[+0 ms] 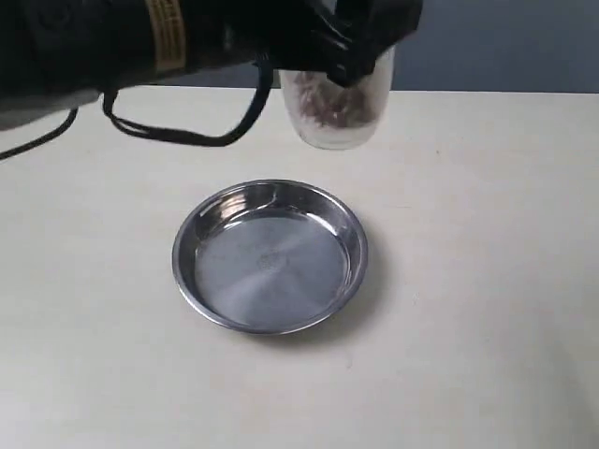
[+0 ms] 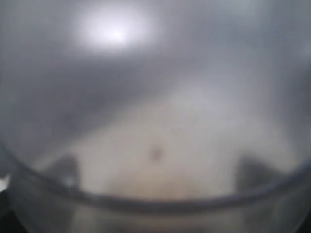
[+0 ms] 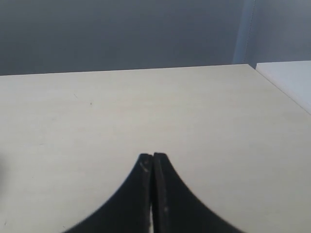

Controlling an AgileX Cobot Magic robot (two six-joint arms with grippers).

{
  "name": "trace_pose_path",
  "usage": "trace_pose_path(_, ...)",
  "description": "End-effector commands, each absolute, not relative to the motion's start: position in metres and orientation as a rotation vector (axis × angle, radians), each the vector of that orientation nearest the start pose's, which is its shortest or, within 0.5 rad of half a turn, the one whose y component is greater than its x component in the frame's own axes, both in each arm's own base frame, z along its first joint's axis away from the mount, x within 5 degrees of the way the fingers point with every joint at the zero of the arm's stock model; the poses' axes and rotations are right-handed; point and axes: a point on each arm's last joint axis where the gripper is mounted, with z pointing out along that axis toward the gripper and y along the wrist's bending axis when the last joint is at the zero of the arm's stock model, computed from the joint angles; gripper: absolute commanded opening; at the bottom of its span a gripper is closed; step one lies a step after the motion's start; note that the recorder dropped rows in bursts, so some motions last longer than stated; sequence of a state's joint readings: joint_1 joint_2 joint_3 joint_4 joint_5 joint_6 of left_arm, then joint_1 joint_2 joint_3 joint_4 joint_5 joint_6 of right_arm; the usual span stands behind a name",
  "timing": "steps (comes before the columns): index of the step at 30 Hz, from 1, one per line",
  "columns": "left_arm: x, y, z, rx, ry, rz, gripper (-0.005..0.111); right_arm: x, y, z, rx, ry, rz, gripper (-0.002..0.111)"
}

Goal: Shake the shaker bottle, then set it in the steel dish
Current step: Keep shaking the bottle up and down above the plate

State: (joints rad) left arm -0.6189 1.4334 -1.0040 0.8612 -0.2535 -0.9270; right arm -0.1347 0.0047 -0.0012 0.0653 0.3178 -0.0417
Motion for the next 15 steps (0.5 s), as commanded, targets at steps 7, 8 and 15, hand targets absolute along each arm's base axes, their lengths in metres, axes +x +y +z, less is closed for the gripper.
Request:
trace_pose_path(7,0.265,-0.202,0.306,0.569,1.817,-0.599,0.000,0.054,-0.006,0.186,0.126,1.784,-0.068,-0.001)
trace_pose_path(8,0.266,-0.202,0.277,0.579,1.909,-0.582,0.000,0.054,-0.006,0.186,0.126,1.784,-0.068,-0.001)
trace_pose_path(15,0.255,-0.201,0.332,0.604,1.687,-0.649,0.000,0.054,-0.006,0.186,0.126,1.784,-0.068,-0.001)
